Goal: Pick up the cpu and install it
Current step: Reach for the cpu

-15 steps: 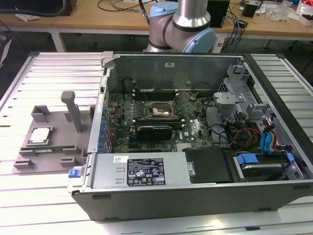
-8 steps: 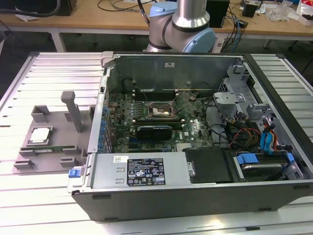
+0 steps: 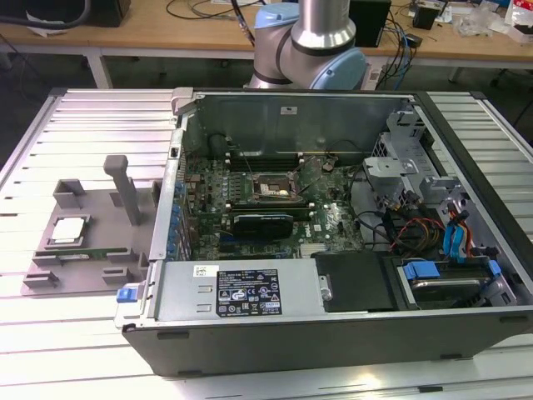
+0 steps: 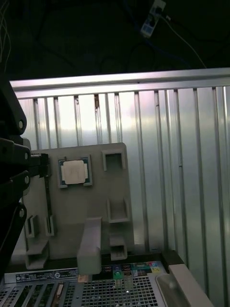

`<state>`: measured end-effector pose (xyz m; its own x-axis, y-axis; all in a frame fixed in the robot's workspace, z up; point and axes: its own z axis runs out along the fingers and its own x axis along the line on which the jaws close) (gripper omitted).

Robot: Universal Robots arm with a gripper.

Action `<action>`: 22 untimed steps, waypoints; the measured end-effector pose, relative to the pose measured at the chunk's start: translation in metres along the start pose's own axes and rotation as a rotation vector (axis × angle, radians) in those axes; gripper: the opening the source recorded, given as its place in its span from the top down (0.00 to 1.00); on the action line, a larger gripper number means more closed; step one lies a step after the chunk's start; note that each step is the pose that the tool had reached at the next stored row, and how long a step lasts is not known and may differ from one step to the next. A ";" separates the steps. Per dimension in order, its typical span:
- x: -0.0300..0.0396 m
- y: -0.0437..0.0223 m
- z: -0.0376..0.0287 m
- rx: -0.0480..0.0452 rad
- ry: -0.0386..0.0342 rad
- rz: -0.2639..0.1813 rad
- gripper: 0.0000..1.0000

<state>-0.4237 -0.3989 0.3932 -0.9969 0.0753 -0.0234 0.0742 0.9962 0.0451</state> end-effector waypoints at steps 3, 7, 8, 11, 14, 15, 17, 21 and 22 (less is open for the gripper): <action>0.0003 0.0000 0.0000 0.0000 0.0000 0.000 0.89; -0.0076 0.0006 0.0003 0.0000 0.0000 0.000 0.89; -0.0102 0.0008 0.0004 0.0000 0.0000 0.000 0.89; -0.0177 0.0013 0.0007 0.0000 0.0000 0.000 0.89; -0.0274 0.0020 0.0011 0.0000 0.0000 0.000 0.89; -0.0323 0.0024 0.0014 0.0000 0.0000 0.000 0.89; -0.0397 0.0030 0.0017 0.0000 0.0000 0.000 0.89; -0.0478 0.0035 0.0023 0.0001 0.0000 0.000 0.89; -0.0503 0.0037 0.0024 0.0001 0.0000 0.000 0.89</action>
<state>-0.3732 -0.3989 0.3921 -0.9969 0.0752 -0.0234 0.0741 0.9962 0.0450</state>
